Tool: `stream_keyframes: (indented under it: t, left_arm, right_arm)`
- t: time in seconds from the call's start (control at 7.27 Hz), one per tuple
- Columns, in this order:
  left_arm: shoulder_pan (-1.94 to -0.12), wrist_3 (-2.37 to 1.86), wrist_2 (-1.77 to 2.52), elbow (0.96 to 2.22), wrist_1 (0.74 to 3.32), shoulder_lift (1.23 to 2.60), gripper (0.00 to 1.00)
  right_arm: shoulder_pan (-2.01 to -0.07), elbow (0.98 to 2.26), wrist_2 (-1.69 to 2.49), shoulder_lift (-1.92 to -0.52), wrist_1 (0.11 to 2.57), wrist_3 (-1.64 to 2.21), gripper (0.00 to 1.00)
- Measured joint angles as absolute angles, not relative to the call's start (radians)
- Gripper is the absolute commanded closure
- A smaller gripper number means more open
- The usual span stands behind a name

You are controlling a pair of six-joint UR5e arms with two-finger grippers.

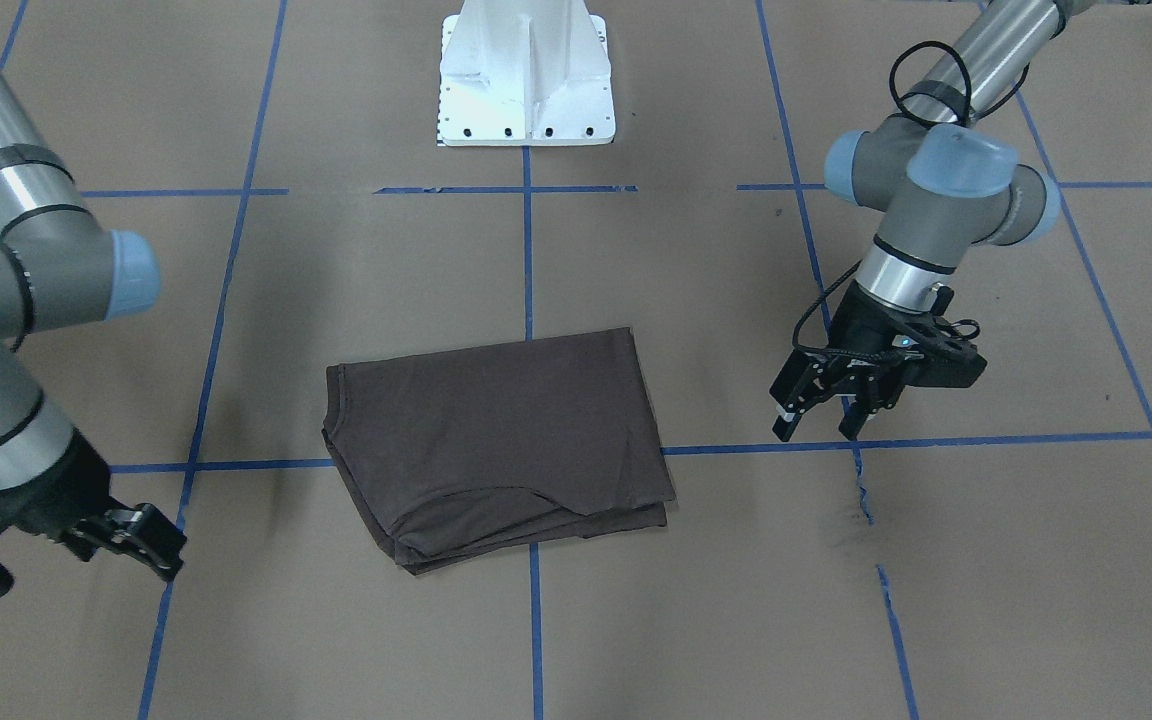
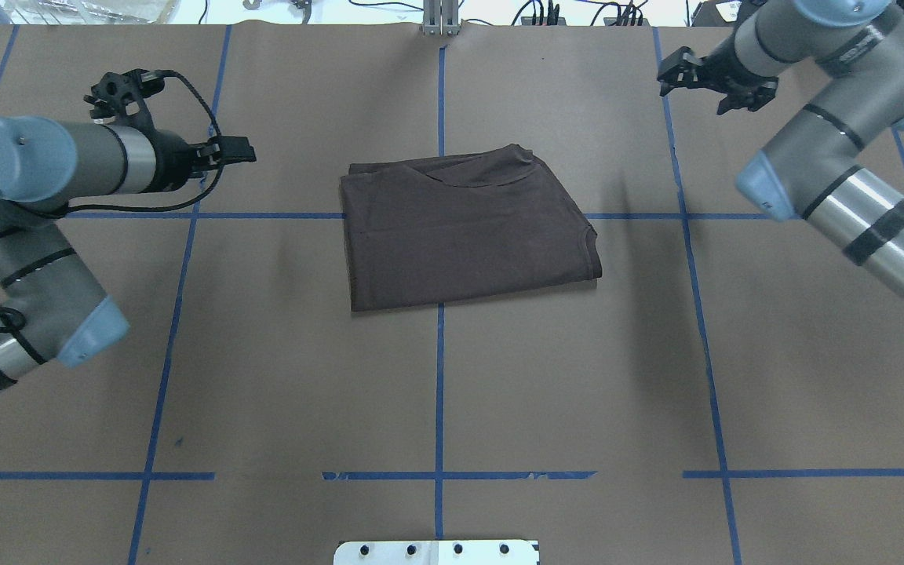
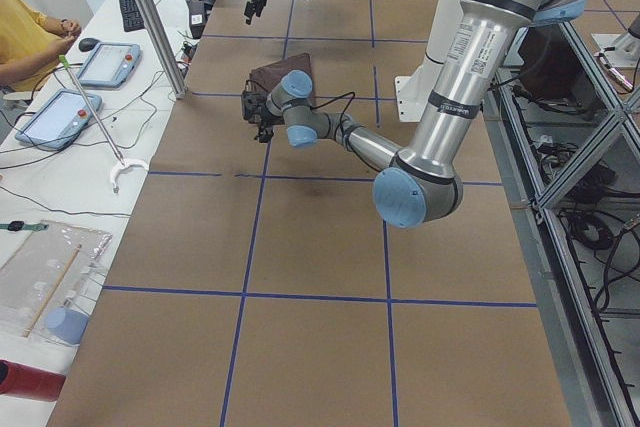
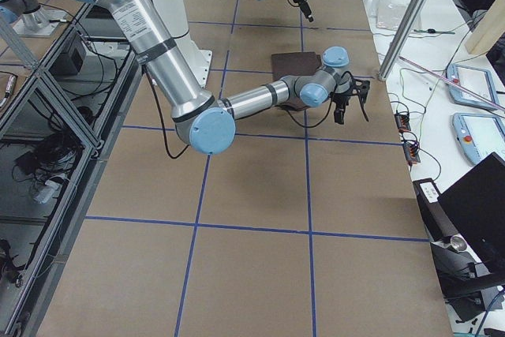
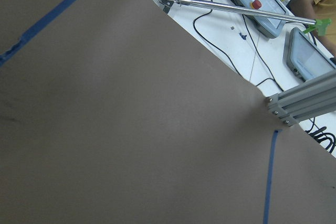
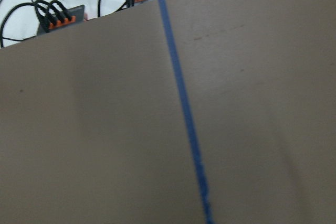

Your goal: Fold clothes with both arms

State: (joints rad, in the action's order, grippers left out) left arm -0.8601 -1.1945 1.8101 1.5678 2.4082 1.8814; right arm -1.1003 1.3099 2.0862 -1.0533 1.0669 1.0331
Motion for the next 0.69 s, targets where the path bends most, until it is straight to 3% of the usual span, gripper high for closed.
stream_keyframes:
  t: [0.41,0.69]
  left_arm:
    - [-1.290,-0.533,2.191,1.613,2.388,1.637,0.00]
    - [-1.497,-0.182,2.348,1.598,2.209,1.582,0.00]
  right_arm:
    - [-1.400,1.342,2.299,-1.204,1.148,0.547,0.00]
    - [-1.526,1.390,2.323,-1.272,1.363,0.204,0.00]
